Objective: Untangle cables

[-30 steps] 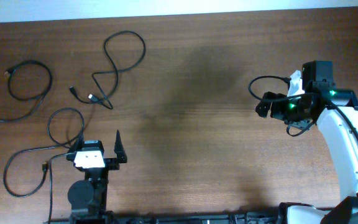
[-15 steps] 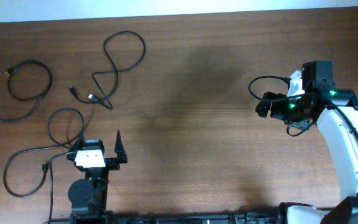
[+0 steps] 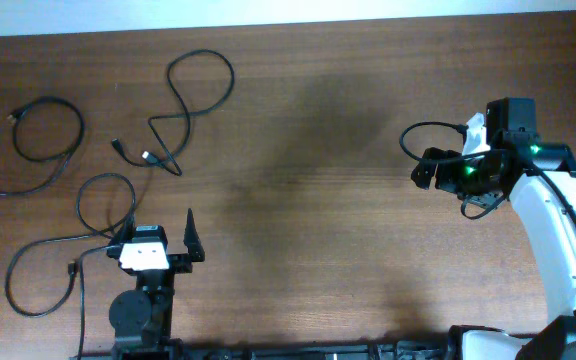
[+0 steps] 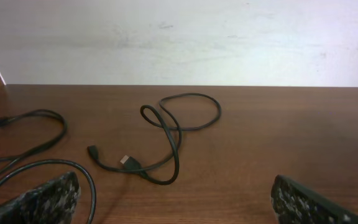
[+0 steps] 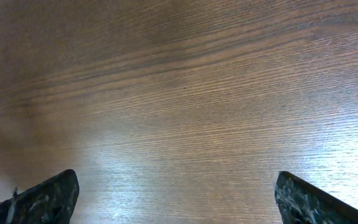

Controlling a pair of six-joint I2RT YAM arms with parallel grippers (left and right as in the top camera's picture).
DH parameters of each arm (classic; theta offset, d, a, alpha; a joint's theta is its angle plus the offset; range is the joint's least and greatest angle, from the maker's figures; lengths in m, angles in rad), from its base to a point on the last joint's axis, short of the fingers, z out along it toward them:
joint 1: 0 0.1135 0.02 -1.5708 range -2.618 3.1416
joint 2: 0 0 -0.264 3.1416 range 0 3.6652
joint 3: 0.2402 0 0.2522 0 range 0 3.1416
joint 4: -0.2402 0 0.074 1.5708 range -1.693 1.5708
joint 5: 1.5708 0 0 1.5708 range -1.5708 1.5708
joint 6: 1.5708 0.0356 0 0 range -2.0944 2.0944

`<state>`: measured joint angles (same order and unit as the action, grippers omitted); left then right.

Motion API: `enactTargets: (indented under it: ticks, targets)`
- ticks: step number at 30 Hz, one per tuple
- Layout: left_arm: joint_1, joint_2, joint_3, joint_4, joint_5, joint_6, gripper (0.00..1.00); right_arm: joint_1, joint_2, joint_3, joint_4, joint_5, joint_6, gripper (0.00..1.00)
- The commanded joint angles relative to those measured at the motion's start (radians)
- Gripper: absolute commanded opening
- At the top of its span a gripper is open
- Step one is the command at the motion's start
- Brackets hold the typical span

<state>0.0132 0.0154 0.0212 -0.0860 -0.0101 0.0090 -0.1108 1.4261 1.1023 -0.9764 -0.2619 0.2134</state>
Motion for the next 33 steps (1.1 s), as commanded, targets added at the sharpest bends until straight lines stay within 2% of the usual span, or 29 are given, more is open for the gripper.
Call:
enactTargets:
  ticks: [1,5,28,33]
  targets:
    - [-0.004,-0.011,-0.013,0.003,0.018,0.022,0.99,-0.001,0.0,0.002,0.0,0.005,0.005,0.99]
    - [-0.004,-0.011,-0.013,0.001,0.012,0.075,0.99,-0.001,0.0,0.002,0.0,0.005,0.005,0.99]
    - [-0.004,-0.01,-0.012,0.003,0.014,0.071,0.99,-0.001,0.0,0.002,0.0,0.005,0.005,0.99]
    - [-0.004,-0.01,-0.012,0.003,0.014,0.071,0.99,-0.001,0.0,0.002,0.018,0.076,0.004,0.99]
